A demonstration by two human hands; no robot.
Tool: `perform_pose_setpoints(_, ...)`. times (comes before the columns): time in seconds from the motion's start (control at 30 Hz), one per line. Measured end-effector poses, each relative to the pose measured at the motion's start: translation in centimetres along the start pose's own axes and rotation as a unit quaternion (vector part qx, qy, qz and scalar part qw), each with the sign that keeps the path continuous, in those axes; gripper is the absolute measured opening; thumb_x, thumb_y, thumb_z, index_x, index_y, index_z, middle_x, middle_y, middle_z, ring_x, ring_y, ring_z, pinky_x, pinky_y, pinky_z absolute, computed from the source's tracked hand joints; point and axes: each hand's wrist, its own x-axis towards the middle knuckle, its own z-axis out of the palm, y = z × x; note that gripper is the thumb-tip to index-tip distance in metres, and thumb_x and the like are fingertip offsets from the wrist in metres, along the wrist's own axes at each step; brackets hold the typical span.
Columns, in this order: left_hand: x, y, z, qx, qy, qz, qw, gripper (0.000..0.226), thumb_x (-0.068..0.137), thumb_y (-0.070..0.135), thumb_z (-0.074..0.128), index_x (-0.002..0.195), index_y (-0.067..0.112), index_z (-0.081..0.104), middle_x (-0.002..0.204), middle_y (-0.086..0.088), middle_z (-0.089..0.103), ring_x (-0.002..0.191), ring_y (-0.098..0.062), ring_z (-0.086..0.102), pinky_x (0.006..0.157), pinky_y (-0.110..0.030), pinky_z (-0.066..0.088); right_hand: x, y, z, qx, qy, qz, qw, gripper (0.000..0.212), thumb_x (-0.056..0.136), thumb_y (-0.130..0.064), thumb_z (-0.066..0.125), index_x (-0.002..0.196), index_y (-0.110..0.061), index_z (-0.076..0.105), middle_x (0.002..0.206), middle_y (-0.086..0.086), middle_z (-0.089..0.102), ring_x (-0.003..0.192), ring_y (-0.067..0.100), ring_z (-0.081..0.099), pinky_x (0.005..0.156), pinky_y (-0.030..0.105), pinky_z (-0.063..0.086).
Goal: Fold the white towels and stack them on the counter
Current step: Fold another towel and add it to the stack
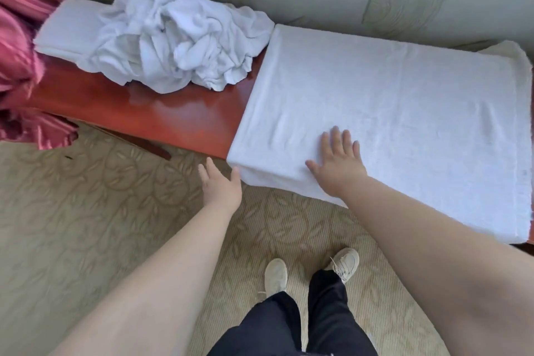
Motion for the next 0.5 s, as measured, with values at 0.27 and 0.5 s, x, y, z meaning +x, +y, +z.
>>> perform_pose_setpoints(0.27,4.8,-2.5,-0.5,-0.121,-0.169,0.054,0.977,0.037,0.096,0.037,0.068,0.13,0.031,0.055,0.115,0.019,0.06,0.091,0.005,0.053,0.07,-0.02,0.04,4.7,-12.4,2.2,-0.092,0.011,-0.249,0.964,0.075,0.1,-0.063,0.007,0.162,-0.025,-0.009,0.169,-0.004,-0.021,0.155,0.022,-0.023,0.126,0.045,-0.01)
perform_pose_setpoints(0.5,1.9,-3.3,-1.8,-0.167,-0.27,0.038,0.947,0.022,0.101,0.027,0.062,0.122,0.028,0.064,0.111,0.015,0.07,0.099,-0.001,0.066,0.072,-0.018,0.048,-6.9,-6.1,7.0,-0.045,0.03,-0.163,0.985,0.073,0.105,-0.05,0.03,0.164,-0.024,-0.004,0.169,-0.005,-0.02,0.154,0.017,-0.026,0.128,0.042,-0.007)
